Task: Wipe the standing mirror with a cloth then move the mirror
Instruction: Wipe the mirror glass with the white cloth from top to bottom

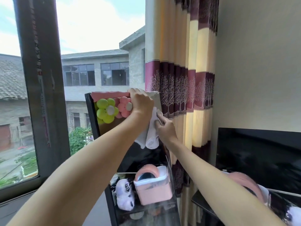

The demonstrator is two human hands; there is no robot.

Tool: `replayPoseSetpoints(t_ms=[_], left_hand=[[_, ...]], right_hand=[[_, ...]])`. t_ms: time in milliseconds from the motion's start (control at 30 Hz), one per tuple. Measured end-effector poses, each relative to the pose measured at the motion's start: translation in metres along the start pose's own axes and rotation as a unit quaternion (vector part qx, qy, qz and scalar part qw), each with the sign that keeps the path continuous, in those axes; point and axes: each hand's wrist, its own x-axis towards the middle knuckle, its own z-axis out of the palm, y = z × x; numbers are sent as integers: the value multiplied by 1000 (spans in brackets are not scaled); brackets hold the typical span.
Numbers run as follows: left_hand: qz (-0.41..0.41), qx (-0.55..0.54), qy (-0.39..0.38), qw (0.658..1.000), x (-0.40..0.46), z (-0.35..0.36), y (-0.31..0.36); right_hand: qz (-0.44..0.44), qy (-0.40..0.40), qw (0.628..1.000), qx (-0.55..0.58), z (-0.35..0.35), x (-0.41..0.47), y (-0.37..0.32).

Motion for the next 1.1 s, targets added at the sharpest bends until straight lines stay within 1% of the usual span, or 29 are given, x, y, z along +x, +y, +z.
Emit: replayPoseSetpoints(t_ms=[33,100,133,200,233,267,300,333,367,400,467,500,533,567,600,633,667,733,800,867,900,933,967,1033,1100], left_hand=[[17,19,-16,1000,-8,-2,0],[13,53,-23,998,-12,-14,-15],[39,34,-19,998,-15,-15,-19],[70,51,2,996,-17,-16,-21],[111,67,-6,992,-28,-1,-20],[169,74,-31,982,-41,12,-18],[200,60,-114,971,-57,25,-10],[224,-37,-130,965,-70,32,-9],[220,-62,-119,966,-71,27,-12],[204,27,-74,976,-64,23,-17],[103,74,23,992,-46,-8,-40],[71,70,42,994,-41,-26,-49],[58,70,50,995,-41,-32,-53],[49,45,16,998,-48,-37,-57],[43,31,5,999,-51,-38,-59],[40,33,12,999,-57,-30,-61],[43,38,43,997,-59,-25,-66],[20,-13,67,997,-63,-31,-83],[22,-38,93,995,-72,-29,-94],[26,-60,88,994,-83,-24,-100],[29,-68,98,992,-85,-20,-103],[22,-79,112,990,-88,-19,-106],[8,-89,149,985,-91,-16,-108],[2,-147,218,965,-92,-6,-108],[12,-223,237,946,-95,0,-108]], right_hand=[[4,-29,999,-25,8,-6,10],[50,-46,992,-108,20,-25,40],[96,-52,984,-143,22,-35,56],[195,-73,962,-178,21,-51,82],[228,-80,953,-185,18,-55,89],[245,-78,948,-189,15,-57,88],[239,-58,951,-187,13,-55,83],[225,-31,960,-164,11,-54,72],[206,-6,971,-122,11,-50,56],[179,13,980,-84,11,-47,36],[97,44,994,-34,14,-40,-3],[59,58,996,-17,16,-37,-20],[30,64,997,-9,19,-36,-33],[9,65,998,-3,23,-39,-43],[2,58,998,-8,27,-43,-46],[9,48,999,-16,32,-49,-43],[30,40,998,-35,37,-58,-34],[100,24,990,-101,44,-77,-3],[185,-37,962,-197,39,-97,27],[254,-83,938,-221,27,-112,37],[266,-80,935,-221,21,-114,36],[253,-65,939,-224,18,-111,30],[225,-35,950,-214,17,-106,19],[139,22,979,-147,20,-91,-15],[54,57,995,-69,26,-78,-58]])
